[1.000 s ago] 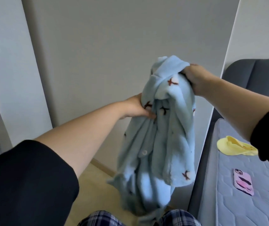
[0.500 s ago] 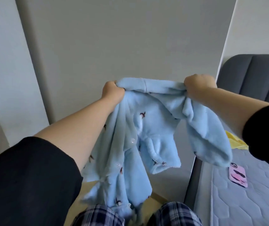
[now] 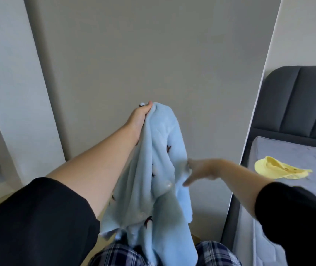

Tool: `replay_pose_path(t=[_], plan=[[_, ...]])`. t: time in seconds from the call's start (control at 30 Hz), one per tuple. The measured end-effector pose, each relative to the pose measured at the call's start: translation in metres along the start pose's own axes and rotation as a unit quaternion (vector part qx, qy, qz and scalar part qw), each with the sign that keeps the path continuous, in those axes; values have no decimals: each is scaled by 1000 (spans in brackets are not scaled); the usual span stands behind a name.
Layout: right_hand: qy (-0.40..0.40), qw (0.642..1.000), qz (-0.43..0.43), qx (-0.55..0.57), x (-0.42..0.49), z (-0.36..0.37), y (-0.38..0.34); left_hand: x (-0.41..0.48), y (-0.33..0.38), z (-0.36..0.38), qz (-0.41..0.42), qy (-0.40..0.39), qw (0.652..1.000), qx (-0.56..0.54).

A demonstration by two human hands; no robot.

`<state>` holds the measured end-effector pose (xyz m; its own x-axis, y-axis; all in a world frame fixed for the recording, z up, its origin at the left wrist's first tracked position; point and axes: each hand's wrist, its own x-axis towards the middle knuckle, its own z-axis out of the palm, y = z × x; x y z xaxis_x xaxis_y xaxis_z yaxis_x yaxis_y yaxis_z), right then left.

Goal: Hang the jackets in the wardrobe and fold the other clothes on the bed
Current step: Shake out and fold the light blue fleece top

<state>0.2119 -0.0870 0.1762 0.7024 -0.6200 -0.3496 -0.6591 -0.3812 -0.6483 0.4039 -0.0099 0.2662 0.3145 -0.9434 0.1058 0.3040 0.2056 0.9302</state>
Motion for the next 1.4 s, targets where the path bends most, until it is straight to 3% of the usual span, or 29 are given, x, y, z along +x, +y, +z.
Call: replay_pose_path(t=[0.07,0.17,0.2,0.23,0.27,0.33,0.37,0.4,0.43,0.47,0.53,0.57,0.6,0.67,0.83,0.9,0.97,1.03,1.1,1.17,1.2,1.27,1.4], plan=[[52,998,-33,9,15,29,10,-4,-3,3,5,-31,999,-6],[247,968,4,37,27,34,4,-6,-2,3,17,-23,1000,4],[298,953,3,47,30,28,0,-4,1,-1,22,1,997,75],[340,938,-19,61,31,20,-6,-1,5,-7,15,22,974,227],[372,924,-42,78,29,11,-13,1,9,-15,-4,27,896,443],[416,901,-72,98,18,-8,-34,-2,13,-28,-63,-24,620,781],[424,896,-94,90,13,-18,-44,-5,13,-32,-100,-34,514,852],[424,895,-122,71,6,-27,-56,-8,11,-34,-118,-32,479,869],[417,895,-151,45,-1,-36,-69,-7,9,-38,-119,-20,504,855],[405,897,-177,9,-9,-43,-82,-6,7,-40,-107,-20,581,806],[378,899,-214,-61,-22,-51,-104,-4,5,-37,-66,-108,782,610],[369,897,-229,-79,-28,-53,-113,-7,5,-31,-52,-162,832,527],[365,894,-244,-88,-32,-54,-120,-9,3,-25,-39,-202,852,482],[372,883,-266,-102,-37,-54,-127,-9,-4,-15,2,-188,870,456],[510,823,-233,-88,-31,-62,-99,0,-19,-9,28,4,970,242],[591,772,-221,-73,-33,-55,-78,2,-22,-10,16,71,989,130],[618,757,-202,-65,-32,-42,-54,1,-23,-9,-11,94,994,49],[558,821,-116,-44,-25,-29,-33,-1,-24,-7,-40,68,997,11],[420,907,12,-31,-16,-19,-17,-3,-27,-4,-49,37,998,-12],[285,955,55,55,-11,-11,-6,-6,-28,1,-54,19,998,-23],[230,964,24,131,-10,-9,-3,-7,-28,3,-54,16,998,-20],[125,949,-73,281,-8,-7,4,-8,-29,4,-48,7,999,-12],[-42,911,-164,375,-3,-5,5,-10,-24,2,-44,-36,998,-21]])
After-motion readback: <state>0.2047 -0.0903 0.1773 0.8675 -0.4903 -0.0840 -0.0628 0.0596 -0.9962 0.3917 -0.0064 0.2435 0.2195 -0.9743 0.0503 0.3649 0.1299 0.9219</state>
